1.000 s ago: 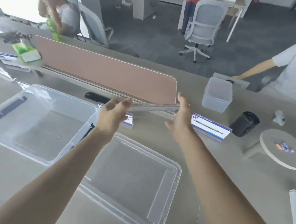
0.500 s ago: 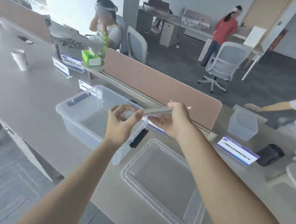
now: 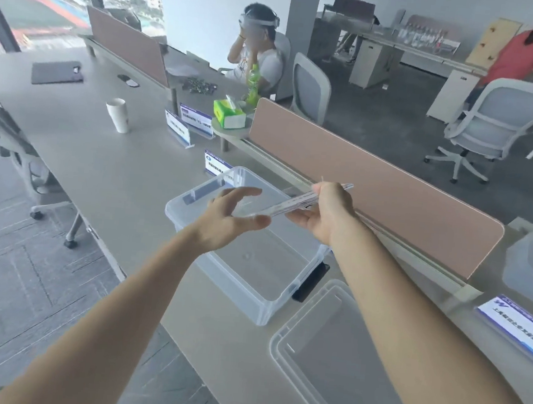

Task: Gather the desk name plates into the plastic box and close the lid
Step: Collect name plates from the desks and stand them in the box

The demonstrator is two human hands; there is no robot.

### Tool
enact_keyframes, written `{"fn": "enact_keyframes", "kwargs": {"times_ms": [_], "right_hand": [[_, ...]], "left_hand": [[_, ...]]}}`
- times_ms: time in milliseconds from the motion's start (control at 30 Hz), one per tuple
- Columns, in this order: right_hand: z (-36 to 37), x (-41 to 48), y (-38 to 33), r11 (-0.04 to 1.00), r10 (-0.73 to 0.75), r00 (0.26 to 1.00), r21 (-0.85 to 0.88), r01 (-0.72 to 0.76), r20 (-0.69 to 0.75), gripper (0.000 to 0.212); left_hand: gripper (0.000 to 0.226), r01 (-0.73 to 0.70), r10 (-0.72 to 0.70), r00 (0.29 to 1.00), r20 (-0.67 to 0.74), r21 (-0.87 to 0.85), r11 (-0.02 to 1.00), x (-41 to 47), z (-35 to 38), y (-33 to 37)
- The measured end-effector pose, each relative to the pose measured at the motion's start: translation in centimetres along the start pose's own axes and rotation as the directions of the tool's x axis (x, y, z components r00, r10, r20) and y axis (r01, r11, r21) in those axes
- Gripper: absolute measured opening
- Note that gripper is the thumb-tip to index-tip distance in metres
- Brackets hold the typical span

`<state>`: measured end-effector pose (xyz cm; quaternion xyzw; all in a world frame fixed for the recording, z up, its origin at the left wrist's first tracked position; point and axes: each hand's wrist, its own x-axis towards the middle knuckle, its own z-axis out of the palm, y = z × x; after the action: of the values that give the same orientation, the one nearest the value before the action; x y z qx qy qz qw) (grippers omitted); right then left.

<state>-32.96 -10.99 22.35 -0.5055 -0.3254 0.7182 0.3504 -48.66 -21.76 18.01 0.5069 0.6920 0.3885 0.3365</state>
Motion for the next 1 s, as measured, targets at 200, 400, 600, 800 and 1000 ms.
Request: {"fn": "enact_keyframes", "kwargs": {"times_ms": [200,400,600,800,1000], "right_hand": [[3.2,4.9,0.2,0.994,0.066,0.996,-0.089,-0.061,0.056,0.018],[6.7,9.4,1.5,0.981,0.079,0.997,-0.178,-0.076,0.013,0.017],[10.8,12.1,3.8,0.963,0.068,0.994,-0.255,-0.089,-0.088,0.025],[14.9,13.4,4.9,0.935,0.027,0.975,-0.340,-0.102,-0.218,0.012],[14.9,16.0,5.6,0.935,0.082,0.962,-0.315,-0.164,-0.259,0.018]], "left_hand": [[0.069,0.045,-0.106,0.988,0.111,0.454,0.890,5.5,-0.9,-1.2],[0.060,0.102,-0.265,0.933,0.244,0.527,0.843,7.8,-1.6,-3.9],[0.072,0.114,-0.208,0.931,0.299,0.301,0.947,11.3,-5.3,-8.8],[0.066,0.029,-0.114,0.904,0.412,0.208,0.978,14.1,-7.8,-12.7],[0.059,0.044,-0.059,0.929,0.365,0.051,0.998,18.1,-10.3,-14.8]]}}
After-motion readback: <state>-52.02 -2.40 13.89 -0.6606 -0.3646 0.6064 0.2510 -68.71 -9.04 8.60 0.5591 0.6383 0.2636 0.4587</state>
